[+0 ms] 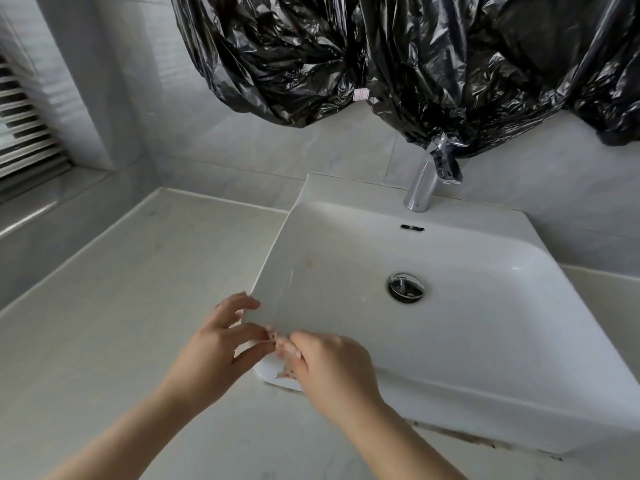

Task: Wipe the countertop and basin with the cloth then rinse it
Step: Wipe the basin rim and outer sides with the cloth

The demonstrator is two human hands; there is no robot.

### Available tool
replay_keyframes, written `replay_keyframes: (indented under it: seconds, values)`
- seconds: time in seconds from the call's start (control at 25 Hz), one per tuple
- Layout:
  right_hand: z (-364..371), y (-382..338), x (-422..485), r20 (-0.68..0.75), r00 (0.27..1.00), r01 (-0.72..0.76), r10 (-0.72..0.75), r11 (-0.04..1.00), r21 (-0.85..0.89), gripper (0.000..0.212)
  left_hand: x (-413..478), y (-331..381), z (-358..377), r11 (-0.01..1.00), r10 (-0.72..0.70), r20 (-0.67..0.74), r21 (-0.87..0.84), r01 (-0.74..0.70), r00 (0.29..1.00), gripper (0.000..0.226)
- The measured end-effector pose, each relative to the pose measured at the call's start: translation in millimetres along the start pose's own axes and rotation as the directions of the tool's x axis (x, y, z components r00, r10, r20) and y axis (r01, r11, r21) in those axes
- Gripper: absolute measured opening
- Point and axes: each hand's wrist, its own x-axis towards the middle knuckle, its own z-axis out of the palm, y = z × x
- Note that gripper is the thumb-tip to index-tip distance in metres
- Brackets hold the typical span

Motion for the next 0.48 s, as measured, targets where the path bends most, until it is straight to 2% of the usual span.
replay_keyframes:
  seconds: [0.08,0.2,0.24,0.32,0.36,0.48]
  values:
    - [-4,10,-4,0.016,1.0,0.014,-0.013,0.999,-0.052,0.029,-1,-3,-3,0.996,-0.07,0.003,-0.063,0.07,0.998,0.037]
    - [-35,30,-23,0.188,0.975,-0.123,0.121,0.992,-0.001,0.03,1,-10,-3,0.993,-0.086,-0.009,-0.084,0.085,0.996,0.016]
    - [-34,36,-25,0.131,0.985,-0.114,0.109,0.993,0.032,0.029,1,-11,-3,0.991,-0.095,-0.012,-0.09,0.094,0.995,0.017]
    - [-23,21,-14,0.186,0.977,-0.111,0.102,0.993,0.038,0.025,4,-17,-6,0.99,-0.092,-0.006,-0.11,0.091,0.996,0.022]
    - [-18,4,-4,0.22,0.97,-0.101,0.101,0.995,-0.013,0.025,6,-21,-9,0.988,-0.085,0.005,-0.131,0.085,0.996,0.026]
    - [11,-34,19,0.088,0.991,-0.1,0.096,0.994,0.046,0.036,11,-35,-18,0.971,-0.057,0.068,-0.229,0.071,0.996,0.035]
